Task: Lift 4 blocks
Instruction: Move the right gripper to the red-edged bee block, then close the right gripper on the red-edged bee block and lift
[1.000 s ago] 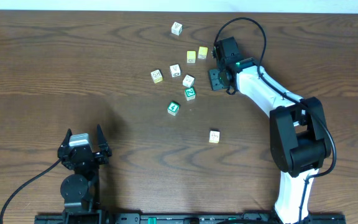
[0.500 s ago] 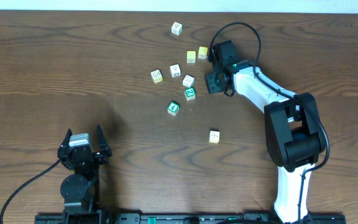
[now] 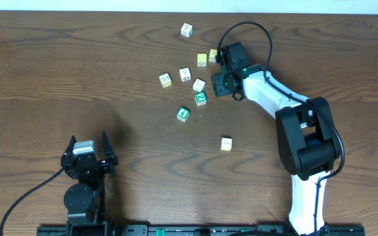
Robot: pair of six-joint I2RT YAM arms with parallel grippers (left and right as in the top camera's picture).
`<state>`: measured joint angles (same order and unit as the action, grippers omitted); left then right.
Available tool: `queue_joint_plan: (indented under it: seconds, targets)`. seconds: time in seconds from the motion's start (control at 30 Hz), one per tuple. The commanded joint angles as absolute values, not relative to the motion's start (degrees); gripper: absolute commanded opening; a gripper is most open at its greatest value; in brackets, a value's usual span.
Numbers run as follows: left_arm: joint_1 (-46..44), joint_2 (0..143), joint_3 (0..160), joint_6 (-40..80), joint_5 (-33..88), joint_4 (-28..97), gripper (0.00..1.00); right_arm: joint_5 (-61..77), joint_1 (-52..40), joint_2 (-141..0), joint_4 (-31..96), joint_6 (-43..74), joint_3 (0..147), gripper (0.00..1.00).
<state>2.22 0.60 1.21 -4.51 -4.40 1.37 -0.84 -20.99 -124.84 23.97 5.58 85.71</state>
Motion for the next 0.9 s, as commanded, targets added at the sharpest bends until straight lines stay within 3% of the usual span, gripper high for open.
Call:
queue_joint_plan:
  seconds: [0.0, 0.2, 0.37, 0.5, 0.57, 0.87]
  targets:
    - [2.5, 0.3, 0.2, -4.3, -5.1, 3.8, 0.76, -3.9, -21.4, -126.0, 24.1, 5.6, 86.1, 0.49]
    - [2.5, 0.3, 0.2, -4.3, -5.1, 3.8, 0.76, -5.3, -21.4, -126.0, 27.3, 11.5, 86.1, 0.41]
    - [2.5, 0.3, 0.2, -4.3, -5.1, 3.8, 0.76, -7.5, -21.4, -126.0, 28.6, 15.2, 86.1, 0.41]
    - [2.5, 0.3, 0.2, -4.3, -5.1, 3.8, 0.76, -7.5, -21.5, -126.0, 27.7, 14.9, 86.1, 0.59]
    - [2.5, 0.3, 0.2, -4.3, -5.1, 3.8, 0.76, -7.6, -21.5, -126.0, 26.4, 13.5, 86.1, 0.61]
    - [2.5, 0.3, 0.2, -4.3, -5.1, 3.8, 0.76, -6.0, -21.7, -126.0, 25.5, 14.0, 86.5, 0.52]
